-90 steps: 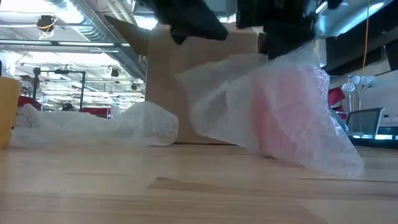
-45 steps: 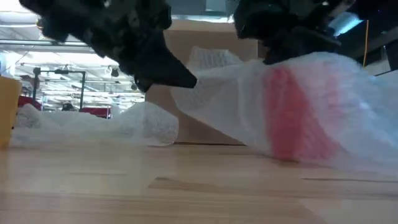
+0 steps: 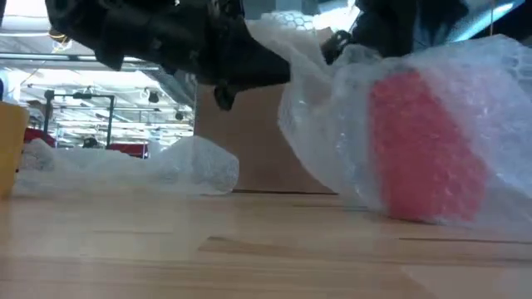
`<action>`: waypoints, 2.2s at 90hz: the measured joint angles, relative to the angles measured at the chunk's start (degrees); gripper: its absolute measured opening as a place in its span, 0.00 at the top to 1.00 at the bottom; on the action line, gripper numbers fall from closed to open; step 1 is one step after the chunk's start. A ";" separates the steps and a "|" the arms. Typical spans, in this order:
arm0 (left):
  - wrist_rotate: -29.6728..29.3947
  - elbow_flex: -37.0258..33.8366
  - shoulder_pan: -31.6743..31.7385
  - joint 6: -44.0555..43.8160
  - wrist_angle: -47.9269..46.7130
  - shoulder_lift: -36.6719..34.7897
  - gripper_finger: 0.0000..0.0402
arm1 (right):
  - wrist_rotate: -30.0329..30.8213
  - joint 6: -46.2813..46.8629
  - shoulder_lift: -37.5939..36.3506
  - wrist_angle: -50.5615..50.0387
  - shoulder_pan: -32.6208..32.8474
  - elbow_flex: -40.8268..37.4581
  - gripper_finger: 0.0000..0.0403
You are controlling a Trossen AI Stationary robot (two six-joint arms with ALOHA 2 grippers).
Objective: Wrap mug
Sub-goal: Wrap the red mug with the bubble wrap
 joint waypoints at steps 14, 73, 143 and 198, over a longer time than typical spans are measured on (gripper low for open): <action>2.47 3.14 0.00 2.20 -0.33 1.57 1.00 | 0.27 3.06 -0.02 -2.65 0.00 2.54 1.00; 4.84 7.75 -0.07 4.63 -1.99 2.51 1.00 | 37.46 10.27 -0.17 -20.04 6.05 22.96 1.00; 6.66 9.79 -0.97 5.48 -9.76 2.53 1.00 | 13.31 17.78 -0.15 -10.39 4.67 9.40 1.00; 5.68 9.70 -2.90 -0.54 -20.88 2.44 1.00 | -0.88 17.59 -0.38 20.39 3.07 -12.99 1.00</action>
